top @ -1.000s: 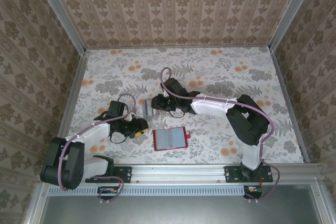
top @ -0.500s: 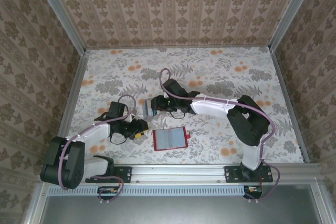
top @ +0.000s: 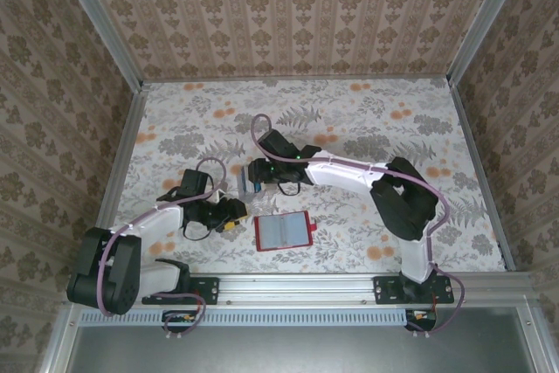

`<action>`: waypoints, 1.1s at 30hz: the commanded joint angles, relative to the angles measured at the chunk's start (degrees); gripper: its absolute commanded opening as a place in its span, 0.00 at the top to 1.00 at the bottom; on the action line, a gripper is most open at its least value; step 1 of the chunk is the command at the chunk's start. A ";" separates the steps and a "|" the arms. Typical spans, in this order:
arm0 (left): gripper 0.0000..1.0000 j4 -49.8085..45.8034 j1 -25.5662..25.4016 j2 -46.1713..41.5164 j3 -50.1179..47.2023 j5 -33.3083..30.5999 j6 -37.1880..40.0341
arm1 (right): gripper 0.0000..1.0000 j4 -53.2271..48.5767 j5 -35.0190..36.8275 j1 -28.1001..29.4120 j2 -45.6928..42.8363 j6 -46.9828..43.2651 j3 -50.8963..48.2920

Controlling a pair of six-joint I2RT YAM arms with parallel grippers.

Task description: Put the credit cards into the card holder

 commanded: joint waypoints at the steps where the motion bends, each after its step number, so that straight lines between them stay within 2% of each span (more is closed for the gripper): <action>1: 0.52 0.01 0.27 0.49 0.45 0.94 1.29 | 0.48 -2.30 -3.34 0.15 2.55 0.73 1.70; 10: 0.52 0.85 0.19 0.06 -0.08 1.09 0.93 | 0.47 1.48 -11.49 -0.44 0.97 2.59 1.19; 13: 0.52 1.20 0.27 0.14 -0.09 0.95 0.90 | 0.46 -1.42 -11.70 -0.35 0.78 2.49 2.79; 17: 0.52 1.87 0.35 -0.32 -0.44 -0.42 -0.35 | 0.45 -3.52 -16.14 -0.37 1.96 5.62 5.01; 24: 0.53 1.81 3.88 -1.85 -0.19 -0.36 -1.81 | 0.45 -0.33 -17.67 -0.64 2.15 8.19 4.09; 28: 0.53 1.02 4.76 -2.44 0.23 0.13 -1.38 | 0.49 3.59 -20.39 -1.24 1.99 9.36 2.93; 33: 0.53 2.80 4.74 -2.52 -0.69 1.02 -2.55 | 0.60 6.52 -21.34 -1.62 1.47 10.44 1.77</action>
